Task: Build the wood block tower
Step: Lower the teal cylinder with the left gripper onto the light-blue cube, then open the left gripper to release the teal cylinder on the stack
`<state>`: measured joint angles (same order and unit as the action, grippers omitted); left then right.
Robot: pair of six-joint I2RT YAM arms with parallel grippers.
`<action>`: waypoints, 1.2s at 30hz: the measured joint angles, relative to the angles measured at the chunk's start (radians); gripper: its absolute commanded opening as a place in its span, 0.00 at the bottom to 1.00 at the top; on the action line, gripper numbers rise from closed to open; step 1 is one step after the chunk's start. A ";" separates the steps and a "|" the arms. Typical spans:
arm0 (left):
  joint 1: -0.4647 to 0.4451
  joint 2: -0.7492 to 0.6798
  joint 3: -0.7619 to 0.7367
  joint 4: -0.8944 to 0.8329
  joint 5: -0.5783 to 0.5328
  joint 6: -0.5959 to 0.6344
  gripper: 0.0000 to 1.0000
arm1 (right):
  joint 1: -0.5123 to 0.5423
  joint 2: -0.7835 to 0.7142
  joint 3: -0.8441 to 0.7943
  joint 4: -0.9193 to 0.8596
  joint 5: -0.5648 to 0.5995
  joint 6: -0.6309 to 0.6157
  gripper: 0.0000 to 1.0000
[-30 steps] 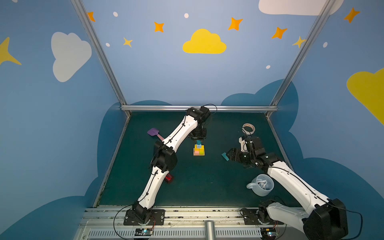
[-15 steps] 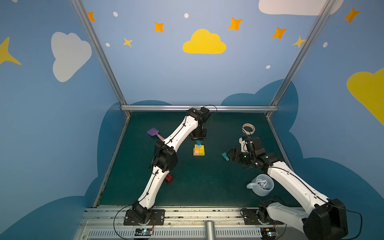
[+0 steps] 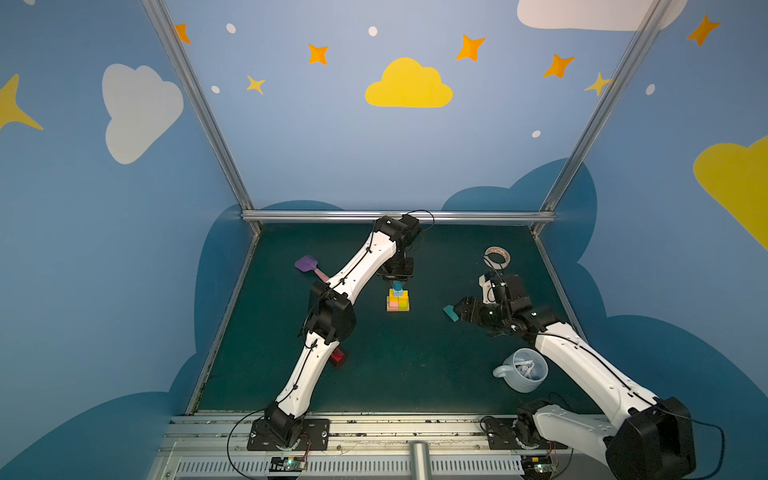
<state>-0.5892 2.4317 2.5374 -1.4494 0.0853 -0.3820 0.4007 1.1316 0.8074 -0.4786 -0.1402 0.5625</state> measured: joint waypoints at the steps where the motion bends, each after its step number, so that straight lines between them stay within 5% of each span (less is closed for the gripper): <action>1: 0.000 0.000 0.000 0.000 0.000 0.000 0.26 | 0.000 0.000 0.000 0.000 0.000 0.000 0.81; 18: 0.000 0.024 0.000 0.002 0.008 -0.005 0.42 | -0.006 0.000 -0.004 0.004 -0.003 0.002 0.81; 36: 0.000 0.024 0.023 0.005 0.015 -0.011 0.39 | -0.006 0.000 -0.005 0.004 -0.004 0.002 0.81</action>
<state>-0.5892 2.4557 2.5599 -1.4448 0.1005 -0.3927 0.3943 1.1316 0.8024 -0.4747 -0.1440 0.5640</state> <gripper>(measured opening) 0.393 0.807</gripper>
